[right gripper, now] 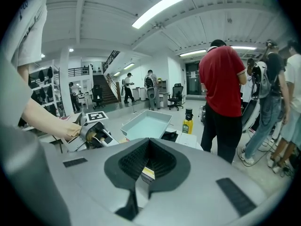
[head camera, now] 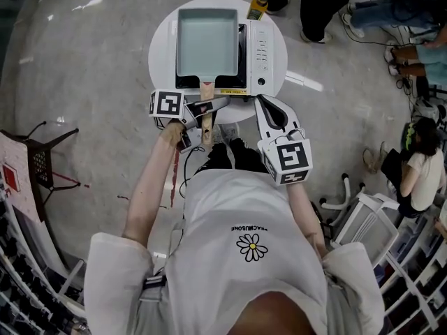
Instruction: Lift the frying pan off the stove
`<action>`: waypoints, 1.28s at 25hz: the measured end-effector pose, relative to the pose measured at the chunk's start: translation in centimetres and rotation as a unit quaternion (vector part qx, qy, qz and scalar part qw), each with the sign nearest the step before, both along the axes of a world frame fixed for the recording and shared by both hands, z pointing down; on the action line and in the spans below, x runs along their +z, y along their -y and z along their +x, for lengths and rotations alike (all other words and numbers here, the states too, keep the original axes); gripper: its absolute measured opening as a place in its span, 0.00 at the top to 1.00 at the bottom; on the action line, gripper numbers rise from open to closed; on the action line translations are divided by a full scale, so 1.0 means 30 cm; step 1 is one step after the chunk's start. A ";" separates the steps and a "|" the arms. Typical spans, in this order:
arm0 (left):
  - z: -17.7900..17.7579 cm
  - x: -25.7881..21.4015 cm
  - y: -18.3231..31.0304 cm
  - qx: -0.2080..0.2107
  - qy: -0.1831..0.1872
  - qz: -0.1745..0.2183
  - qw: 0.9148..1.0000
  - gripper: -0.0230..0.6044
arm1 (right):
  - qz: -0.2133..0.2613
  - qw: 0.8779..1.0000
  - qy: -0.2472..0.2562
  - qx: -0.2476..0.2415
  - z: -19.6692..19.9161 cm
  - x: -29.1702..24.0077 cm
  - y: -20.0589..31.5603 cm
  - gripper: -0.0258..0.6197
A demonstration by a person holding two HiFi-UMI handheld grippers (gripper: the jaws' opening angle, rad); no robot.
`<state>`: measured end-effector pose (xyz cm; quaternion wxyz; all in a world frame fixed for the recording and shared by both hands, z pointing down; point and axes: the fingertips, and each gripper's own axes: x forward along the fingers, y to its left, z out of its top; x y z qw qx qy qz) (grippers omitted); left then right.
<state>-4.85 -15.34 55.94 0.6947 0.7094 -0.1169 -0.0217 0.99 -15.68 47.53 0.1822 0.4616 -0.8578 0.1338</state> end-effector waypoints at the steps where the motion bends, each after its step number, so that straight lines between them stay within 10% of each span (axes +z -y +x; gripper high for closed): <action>1: -0.003 -0.023 0.010 -0.003 -0.002 0.008 1.000 0.97 | 0.003 1.000 0.000 -0.002 -0.003 -0.009 0.004 0.96; 19: -0.020 -0.494 0.145 -0.022 -0.010 0.169 0.985 0.97 | 0.123 0.991 0.024 -0.049 -0.097 -0.274 0.113 0.96; 32: -0.048 -0.799 0.164 -0.026 0.060 0.340 0.938 0.97 | 0.187 0.980 0.053 -0.053 -0.129 -0.454 0.175 0.96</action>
